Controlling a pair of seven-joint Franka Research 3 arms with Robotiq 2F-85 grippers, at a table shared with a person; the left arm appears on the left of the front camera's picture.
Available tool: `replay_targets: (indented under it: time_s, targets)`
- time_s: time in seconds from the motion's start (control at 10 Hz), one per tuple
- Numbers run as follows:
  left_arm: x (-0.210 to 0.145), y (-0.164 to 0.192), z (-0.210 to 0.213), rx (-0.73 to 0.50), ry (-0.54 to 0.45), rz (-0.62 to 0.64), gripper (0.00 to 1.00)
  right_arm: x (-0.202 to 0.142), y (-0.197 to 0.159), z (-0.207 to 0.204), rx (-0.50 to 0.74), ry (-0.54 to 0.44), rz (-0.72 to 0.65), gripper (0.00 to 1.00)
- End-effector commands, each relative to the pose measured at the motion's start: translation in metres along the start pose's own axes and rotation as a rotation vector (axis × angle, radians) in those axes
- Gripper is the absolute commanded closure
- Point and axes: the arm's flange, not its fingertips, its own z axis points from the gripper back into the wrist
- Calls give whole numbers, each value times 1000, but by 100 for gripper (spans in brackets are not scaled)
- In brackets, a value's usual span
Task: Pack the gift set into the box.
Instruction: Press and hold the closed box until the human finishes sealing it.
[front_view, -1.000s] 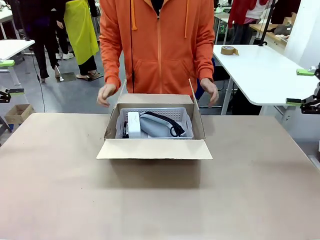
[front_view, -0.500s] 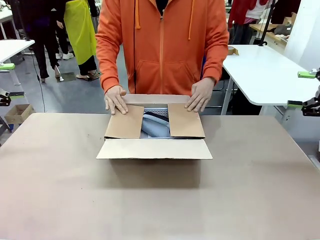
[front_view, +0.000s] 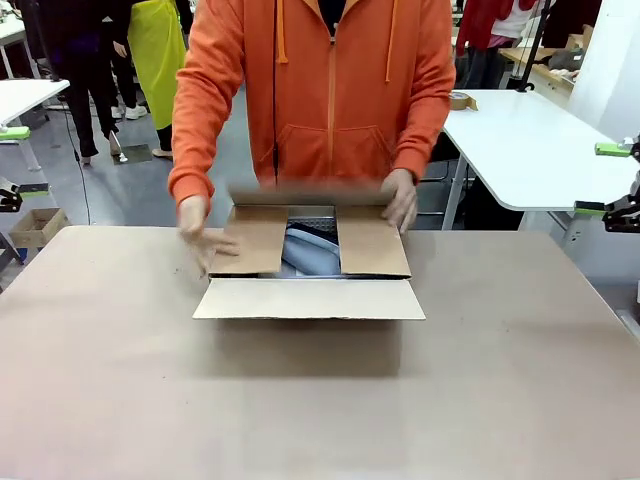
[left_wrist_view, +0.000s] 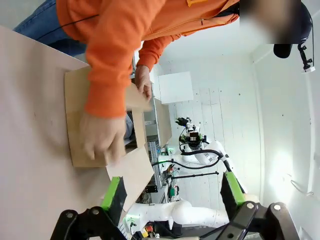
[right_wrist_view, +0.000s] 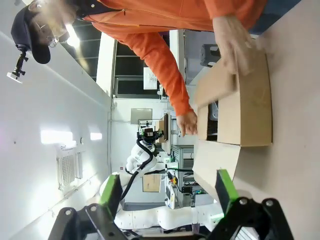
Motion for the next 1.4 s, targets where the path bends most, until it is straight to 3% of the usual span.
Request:
replay_targets:
  time_s: [0.0, 1.3]
  targets:
    - [-3, 0, 0, 3, 0, -6, 0, -1, 2, 0, -11, -2, -5, 0]
    - [-3, 0, 0, 3, 0, -6, 0, -1, 2, 0, -11, -2, -5, 0]
